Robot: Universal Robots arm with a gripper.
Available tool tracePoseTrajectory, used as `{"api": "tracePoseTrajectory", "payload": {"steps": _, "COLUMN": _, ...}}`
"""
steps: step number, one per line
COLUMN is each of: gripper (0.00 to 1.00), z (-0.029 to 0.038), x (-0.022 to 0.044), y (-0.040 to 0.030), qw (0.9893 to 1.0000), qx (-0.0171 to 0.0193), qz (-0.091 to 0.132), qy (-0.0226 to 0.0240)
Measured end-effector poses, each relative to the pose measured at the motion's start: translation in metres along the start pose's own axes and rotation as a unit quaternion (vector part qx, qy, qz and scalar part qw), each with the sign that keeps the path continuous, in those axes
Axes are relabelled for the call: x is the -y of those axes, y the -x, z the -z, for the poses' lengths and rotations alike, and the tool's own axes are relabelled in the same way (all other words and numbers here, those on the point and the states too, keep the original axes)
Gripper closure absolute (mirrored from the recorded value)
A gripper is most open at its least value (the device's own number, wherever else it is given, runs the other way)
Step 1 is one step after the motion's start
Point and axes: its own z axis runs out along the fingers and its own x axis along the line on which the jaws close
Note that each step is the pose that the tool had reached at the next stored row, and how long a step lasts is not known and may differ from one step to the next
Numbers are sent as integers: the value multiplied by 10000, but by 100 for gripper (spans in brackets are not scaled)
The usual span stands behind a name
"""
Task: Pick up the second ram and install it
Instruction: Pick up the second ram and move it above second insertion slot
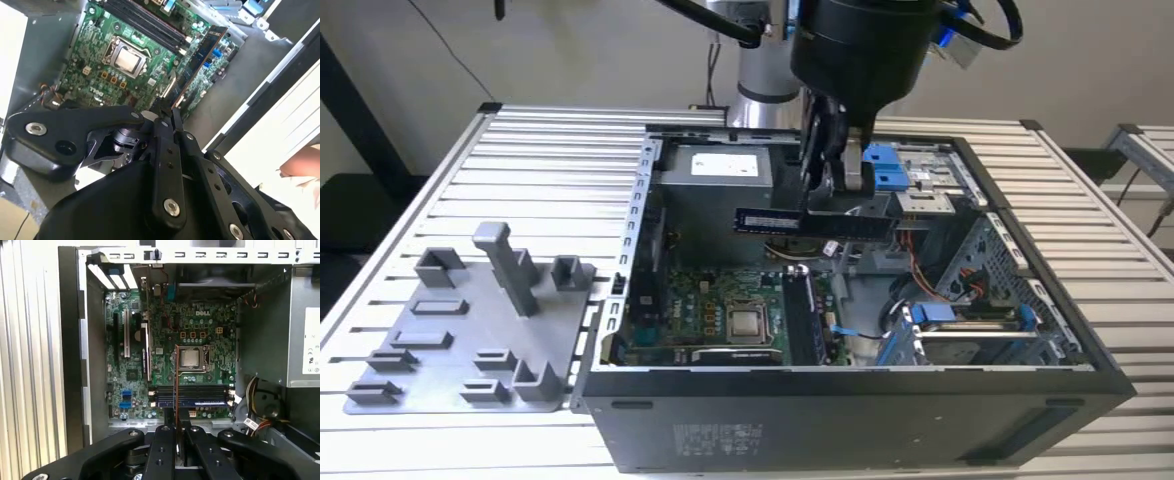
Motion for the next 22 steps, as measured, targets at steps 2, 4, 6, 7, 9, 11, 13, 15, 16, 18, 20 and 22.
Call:
{"api": "tracePoseTrajectory", "payload": {"steps": 2, "gripper": 86, "z": 1, "x": 36, "y": 2, "qw": 10000, "qx": 0, "qz": 12, "qy": 0}}
{"api": "tracePoseTrajectory", "payload": {"steps": 4, "gripper": 86, "z": -1, "x": 52, "y": 2, "qw": 10000, "qx": 0, "qz": 38, "qy": -12}}
{"api": "tracePoseTrajectory", "payload": {"steps": 6, "gripper": 86, "z": -5, "x": 56, "y": 3, "qw": 9999, "qx": 2, "qz": 80, "qy": -86}}
{"api": "tracePoseTrajectory", "payload": {"steps": 7, "gripper": 86, "z": -7, "x": 57, "y": 3, "qw": 9998, "qx": 3, "qz": 105, "qy": -144}}
{"api": "tracePoseTrajectory", "payload": {"steps": 9, "gripper": 86, "z": -11, "x": 59, "y": 3, "qw": 9996, "qx": 6, "qz": 149, "qy": -252}}
{"api": "tracePoseTrajectory", "payload": {"steps": 11, "gripper": 86, "z": -12, "x": 84, "y": 3, "qw": 9995, "qx": 7, "qz": 170, "qy": -267}}
{"api": "tracePoseTrajectory", "payload": {"steps": 13, "gripper": 86, "z": -11, "x": 150, "y": 6, "qw": 9995, "qx": 7, "qz": 174, "qy": -268}}
{"api": "tracePoseTrajectory", "payload": {"steps": 15, "gripper": 86, "z": -9, "x": 221, "y": 9, "qw": 9995, "qx": 6, "qz": 178, "qy": -267}}
{"api": "tracePoseTrajectory", "payload": {"steps": 16, "gripper": 86, "z": -8, "x": 247, "y": 10, "qw": 9995, "qx": 6, "qz": 181, "qy": -267}}
{"api": "tracePoseTrajectory", "payload": {"steps": 18, "gripper": 86, "z": -8, "x": 276, "y": 11, "qw": 9995, "qx": 7, "qz": 189, "qy": -267}}
{"api": "tracePoseTrajectory", "payload": {"steps": 20, "gripper": 86, "z": -8, "x": 276, "y": 11, "qw": 9995, "qx": 7, "qz": 188, "qy": -267}}
{"api": "tracePoseTrajectory", "payload": {"steps": 22, "gripper": 86, "z": -8, "x": 279, "y": 11, "qw": 9995, "qx": 7, "qz": 189, "qy": -267}}
